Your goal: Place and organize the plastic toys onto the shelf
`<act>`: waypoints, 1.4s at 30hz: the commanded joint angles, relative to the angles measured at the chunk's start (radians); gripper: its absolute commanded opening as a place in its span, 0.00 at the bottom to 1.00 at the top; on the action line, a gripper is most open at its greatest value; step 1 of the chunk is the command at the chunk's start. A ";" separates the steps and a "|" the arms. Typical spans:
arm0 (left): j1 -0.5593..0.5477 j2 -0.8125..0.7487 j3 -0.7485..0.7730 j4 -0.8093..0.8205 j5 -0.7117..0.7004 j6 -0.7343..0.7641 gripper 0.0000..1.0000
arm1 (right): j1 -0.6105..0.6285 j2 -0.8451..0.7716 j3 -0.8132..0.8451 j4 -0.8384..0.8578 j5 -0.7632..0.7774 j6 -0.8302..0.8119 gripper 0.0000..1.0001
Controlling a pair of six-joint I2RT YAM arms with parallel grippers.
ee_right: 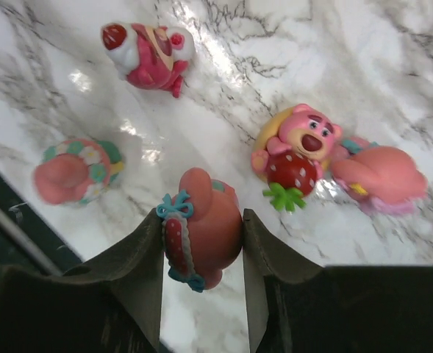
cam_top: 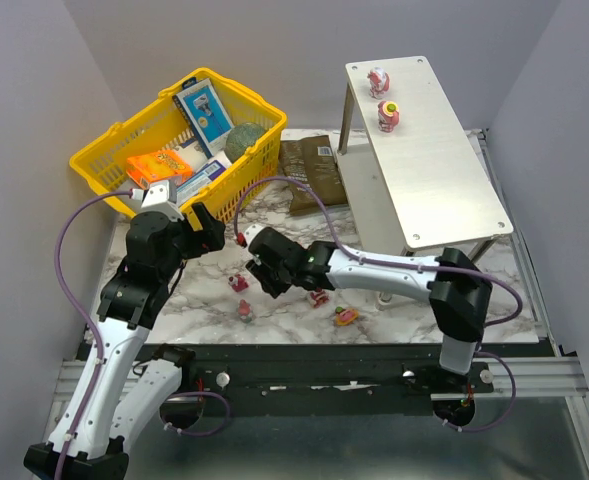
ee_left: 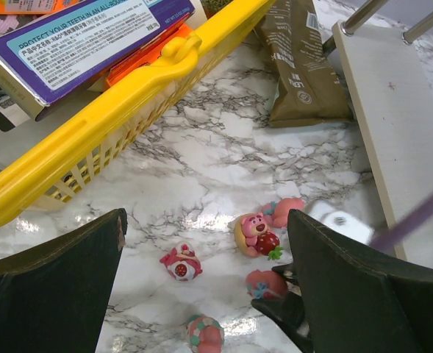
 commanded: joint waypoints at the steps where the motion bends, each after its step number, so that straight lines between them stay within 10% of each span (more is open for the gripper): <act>1: -0.005 0.003 0.000 0.020 0.017 -0.001 0.99 | 0.003 -0.170 0.169 -0.162 0.036 0.054 0.01; 11: -0.005 0.005 -0.005 0.026 0.028 -0.004 0.99 | -0.064 -0.217 0.695 -0.714 0.228 0.172 0.01; 18: -0.005 0.016 -0.011 0.039 0.039 -0.004 0.99 | -0.196 -0.339 0.759 -0.888 0.351 0.224 0.02; 42: -0.005 0.066 -0.012 0.071 0.055 -0.004 0.99 | -0.532 -0.347 0.851 -0.942 0.333 0.083 0.09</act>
